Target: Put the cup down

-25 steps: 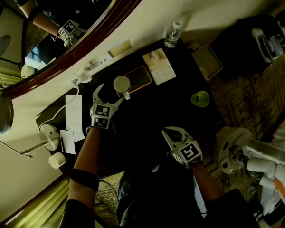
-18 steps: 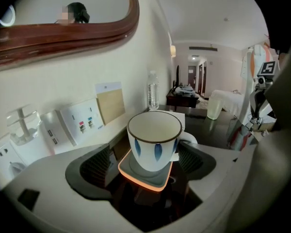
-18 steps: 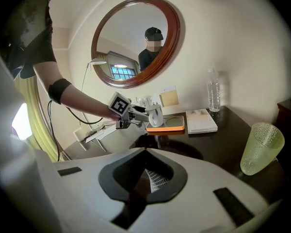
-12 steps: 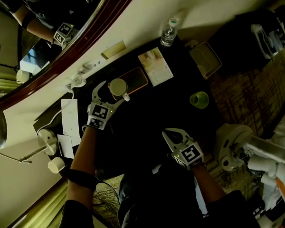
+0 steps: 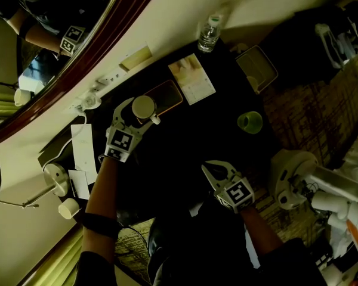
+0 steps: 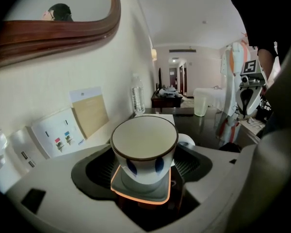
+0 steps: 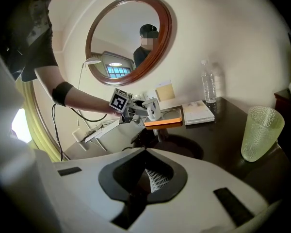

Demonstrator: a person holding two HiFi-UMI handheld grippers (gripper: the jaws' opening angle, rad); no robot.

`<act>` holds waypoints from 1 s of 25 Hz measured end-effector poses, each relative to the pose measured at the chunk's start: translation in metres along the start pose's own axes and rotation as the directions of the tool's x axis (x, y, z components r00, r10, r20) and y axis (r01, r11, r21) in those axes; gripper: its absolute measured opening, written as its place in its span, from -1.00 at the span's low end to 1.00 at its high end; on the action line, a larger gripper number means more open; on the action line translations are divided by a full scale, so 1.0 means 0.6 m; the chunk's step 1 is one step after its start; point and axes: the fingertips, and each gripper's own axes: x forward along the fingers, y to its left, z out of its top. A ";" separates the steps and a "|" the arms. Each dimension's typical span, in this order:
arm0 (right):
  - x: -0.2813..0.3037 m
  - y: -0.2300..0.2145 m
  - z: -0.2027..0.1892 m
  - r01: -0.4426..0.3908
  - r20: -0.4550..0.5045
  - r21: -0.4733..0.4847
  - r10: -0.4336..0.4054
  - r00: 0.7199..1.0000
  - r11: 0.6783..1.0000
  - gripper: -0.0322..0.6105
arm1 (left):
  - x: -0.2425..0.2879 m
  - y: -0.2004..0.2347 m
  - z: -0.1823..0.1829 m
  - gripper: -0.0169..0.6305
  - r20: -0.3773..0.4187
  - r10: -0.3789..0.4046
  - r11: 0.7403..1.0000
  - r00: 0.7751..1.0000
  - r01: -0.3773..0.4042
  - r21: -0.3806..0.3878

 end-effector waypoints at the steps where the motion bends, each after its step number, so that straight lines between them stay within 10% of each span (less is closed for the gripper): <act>1: 0.000 0.001 0.000 -0.001 0.000 0.001 0.001 1.000 1.000 -0.86 | 0.000 0.000 0.001 0.22 0.002 0.005 1.000 1.000 -0.005 -0.004; 25: -0.028 -0.007 0.090 -0.107 0.041 -0.114 0.112 0.993 0.988 -0.86 | -0.106 -0.059 0.074 0.21 -0.009 0.249 0.955 0.969 -0.247 -0.163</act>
